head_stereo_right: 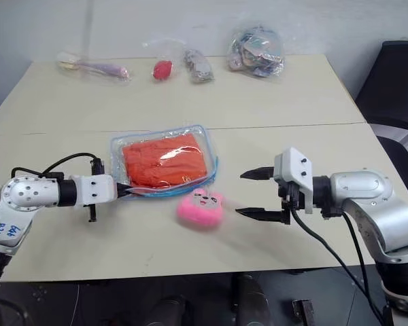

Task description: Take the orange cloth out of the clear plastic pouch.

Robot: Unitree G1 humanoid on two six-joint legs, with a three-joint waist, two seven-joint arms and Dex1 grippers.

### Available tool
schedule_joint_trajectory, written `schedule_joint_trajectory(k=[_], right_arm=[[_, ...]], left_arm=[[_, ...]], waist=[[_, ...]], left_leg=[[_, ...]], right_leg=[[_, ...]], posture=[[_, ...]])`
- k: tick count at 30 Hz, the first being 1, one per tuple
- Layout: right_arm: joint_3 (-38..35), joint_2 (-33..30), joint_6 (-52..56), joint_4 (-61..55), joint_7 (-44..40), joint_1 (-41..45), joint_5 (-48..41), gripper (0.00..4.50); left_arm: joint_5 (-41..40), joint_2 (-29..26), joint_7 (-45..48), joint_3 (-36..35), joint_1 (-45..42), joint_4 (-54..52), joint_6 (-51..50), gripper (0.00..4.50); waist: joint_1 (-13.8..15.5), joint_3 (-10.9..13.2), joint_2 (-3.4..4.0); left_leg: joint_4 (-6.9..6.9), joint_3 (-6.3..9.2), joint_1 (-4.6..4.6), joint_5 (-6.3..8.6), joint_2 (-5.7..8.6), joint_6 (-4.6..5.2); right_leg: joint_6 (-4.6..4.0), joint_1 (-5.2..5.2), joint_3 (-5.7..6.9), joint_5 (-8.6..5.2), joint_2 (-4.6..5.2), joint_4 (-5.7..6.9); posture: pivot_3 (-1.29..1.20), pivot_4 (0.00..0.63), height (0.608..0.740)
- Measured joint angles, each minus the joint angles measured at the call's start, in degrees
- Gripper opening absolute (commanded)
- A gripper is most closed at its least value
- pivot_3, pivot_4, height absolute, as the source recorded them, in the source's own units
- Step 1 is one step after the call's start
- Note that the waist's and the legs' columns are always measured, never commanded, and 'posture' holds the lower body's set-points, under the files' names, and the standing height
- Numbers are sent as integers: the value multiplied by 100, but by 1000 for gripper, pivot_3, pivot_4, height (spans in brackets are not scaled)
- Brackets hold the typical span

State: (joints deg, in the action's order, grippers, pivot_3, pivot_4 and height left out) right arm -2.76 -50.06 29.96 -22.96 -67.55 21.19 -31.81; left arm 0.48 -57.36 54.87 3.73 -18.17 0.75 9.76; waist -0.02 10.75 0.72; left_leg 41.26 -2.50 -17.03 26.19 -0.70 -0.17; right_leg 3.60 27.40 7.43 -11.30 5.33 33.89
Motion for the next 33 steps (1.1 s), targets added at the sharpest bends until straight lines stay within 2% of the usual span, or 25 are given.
schedule_joint_trajectory(k=[11,21,24,31,32,33], right_arm=[[-20,-404,-264,103,-850,-238,-103,4121],[-48,-484,-376,123,-896,-273,-99,4121],[-48,-482,-411,130,-853,-272,-88,4121],[-30,-476,-510,256,-783,-242,-81,4121],[-24,-476,-520,281,-784,-234,-81,4121],[-17,-476,-529,299,-786,-224,-80,4121]], left_arm=[[112,-317,404,-38,65,708,2247,12],[111,-248,484,-25,-96,938,2698,12],[39,-246,479,-51,48,894,2577,740],[-345,-248,394,-456,912,130,1833,2976],[-512,-260,357,-661,1155,-119,1487,3177],[-769,-301,352,-907,1435,-433,999,3177]], waist=[[5,0,0],[4,0,0],[0,0,0],[-3,0,0],[-4,0,0],[-4,0,-1]], left_leg=[[3,0,0,1,0,3],[4,0,1,1,1,3],[4,-2,1,1,1,3],[4,0,1,1,-2,3],[5,0,1,1,-3,3],[5,0,0,2,-4,3]], right_leg=[[3,0,3,2,1,0],[4,-1,4,2,1,0],[4,-1,2,2,1,0],[4,0,2,2,0,-1],[4,1,2,2,0,-1],[4,1,2,2,0,-2]], posture=[[0,150,740],[0,150,740],[0,150,740],[0,150,740],[0,150,740],[0,150,740]])
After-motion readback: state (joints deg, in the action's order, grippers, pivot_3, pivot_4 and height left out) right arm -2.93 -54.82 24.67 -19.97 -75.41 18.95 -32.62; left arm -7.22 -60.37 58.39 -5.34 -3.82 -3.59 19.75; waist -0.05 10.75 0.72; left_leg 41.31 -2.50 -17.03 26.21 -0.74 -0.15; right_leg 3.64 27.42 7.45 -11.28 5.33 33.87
